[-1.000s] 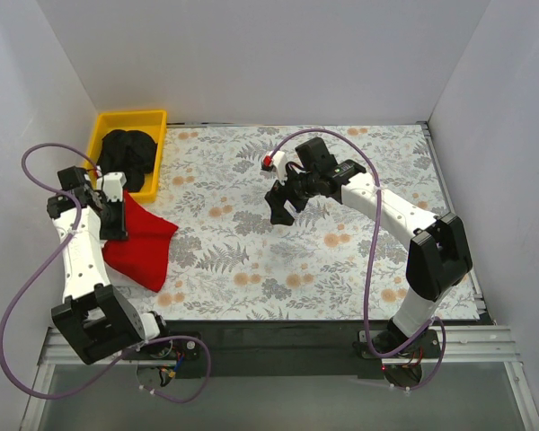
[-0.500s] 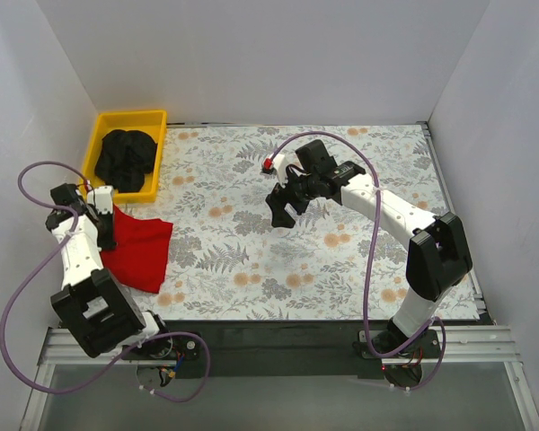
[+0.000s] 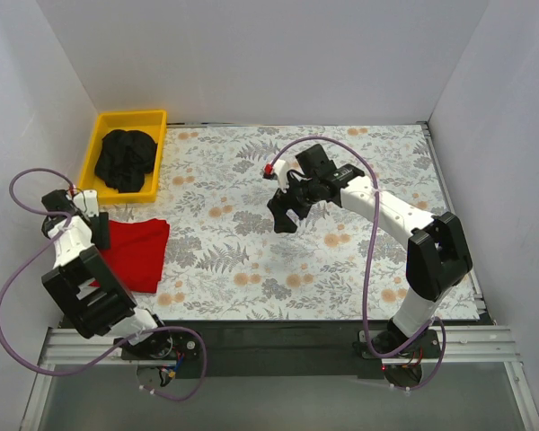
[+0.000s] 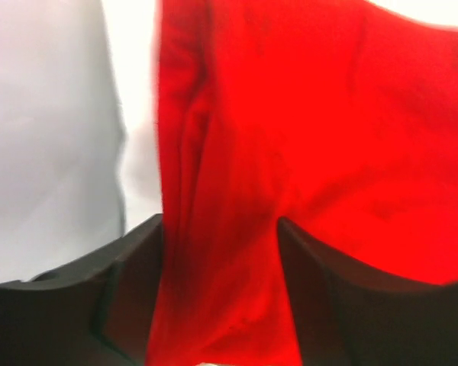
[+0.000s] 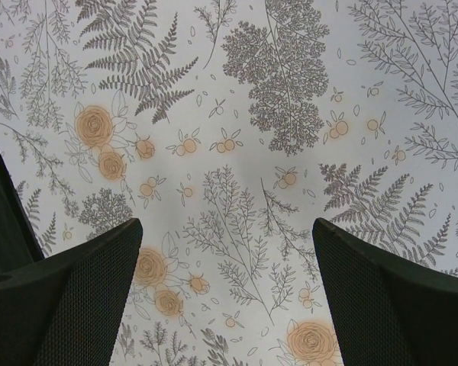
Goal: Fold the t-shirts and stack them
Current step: Neatly place the folded tshirt to the corner, then reset both grippers
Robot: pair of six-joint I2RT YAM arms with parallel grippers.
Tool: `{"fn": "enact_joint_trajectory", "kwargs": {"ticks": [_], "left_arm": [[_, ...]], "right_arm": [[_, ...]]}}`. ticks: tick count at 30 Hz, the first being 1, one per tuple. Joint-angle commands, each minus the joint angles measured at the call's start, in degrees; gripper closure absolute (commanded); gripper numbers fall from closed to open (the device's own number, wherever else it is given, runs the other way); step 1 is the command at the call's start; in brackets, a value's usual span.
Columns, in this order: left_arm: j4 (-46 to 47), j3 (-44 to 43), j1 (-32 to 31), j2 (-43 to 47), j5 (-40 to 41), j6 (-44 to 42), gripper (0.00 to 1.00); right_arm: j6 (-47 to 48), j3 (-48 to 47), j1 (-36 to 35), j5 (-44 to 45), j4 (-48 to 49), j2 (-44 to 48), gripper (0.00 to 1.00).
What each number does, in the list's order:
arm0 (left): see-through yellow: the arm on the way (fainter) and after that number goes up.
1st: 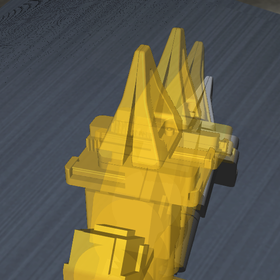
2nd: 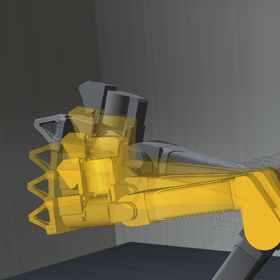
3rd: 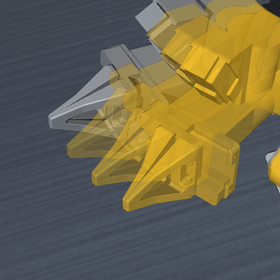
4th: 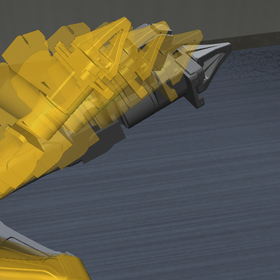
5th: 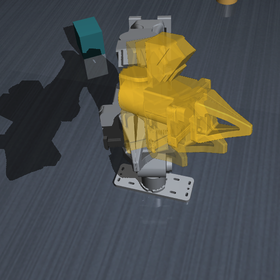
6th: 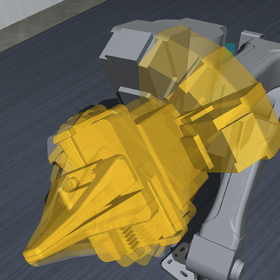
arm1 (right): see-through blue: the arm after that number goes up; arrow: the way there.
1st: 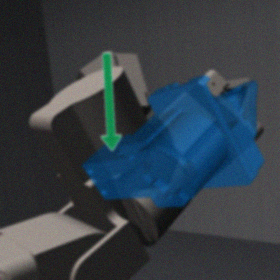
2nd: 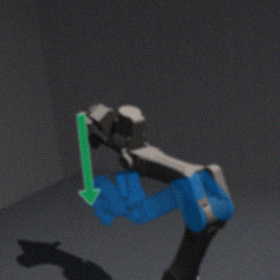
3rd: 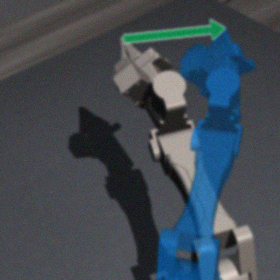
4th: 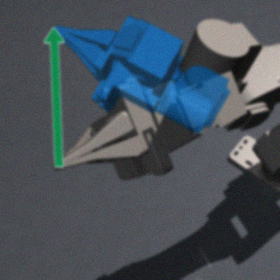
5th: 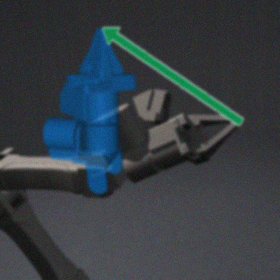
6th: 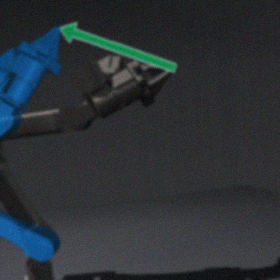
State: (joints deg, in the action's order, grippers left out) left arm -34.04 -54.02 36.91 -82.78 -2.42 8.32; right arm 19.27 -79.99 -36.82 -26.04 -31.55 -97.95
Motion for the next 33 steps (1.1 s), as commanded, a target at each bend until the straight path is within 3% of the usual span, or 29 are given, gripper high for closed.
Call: {"fn": "enact_joint_trajectory", "kwargs": {"ticks": [1,7,12,14,15,21,27,33], "left_arm": [[2.5,-4.9,1.0,1.8,1.2,-0.5,0.4],[-2.2,-8.6,0.7,7.5,-5.2,-1.7,0.35],[-13.0,-13.9,0.5,8.4,-14.7,-3.7,0.34],[-16.7,-16.0,-5.9,9.4,-16.4,-3.7,0.29],[-17.6,-16.0,-6.0,9.4,-16.6,-3.2,0.17],[-17.6,-24.7,-26.3,6.8,-14.1,7.7,0.15],[-17.3,-40.1,-42.4,-8.9,-13.8,17.5,0.14],[-12.6,-38.0,-53.5,-14.2,-13.3,24.0,0.14]], "right_arm": [[0.4,1.1,0.2,0.2,-0.3,2.7,0.02],[0.2,4.1,1.3,0.8,-0.3,6.8,0.02],[-1.5,5.2,4.3,0.4,-0.4,8.7,0.02],[-2.7,5.3,6.7,-0.6,-0.8,9.5,0.01],[-2.7,5.5,7.5,-0.8,-1.0,9.9,0.02],[-4.5,6.9,15.6,-1.4,-1.4,14.2,0.02],[-5.1,11.1,24.7,-0.2,-1.5,18.6,0.02],[-5.6,17.8,29.5,4.2,-1.8,20.7,0.02]]}}
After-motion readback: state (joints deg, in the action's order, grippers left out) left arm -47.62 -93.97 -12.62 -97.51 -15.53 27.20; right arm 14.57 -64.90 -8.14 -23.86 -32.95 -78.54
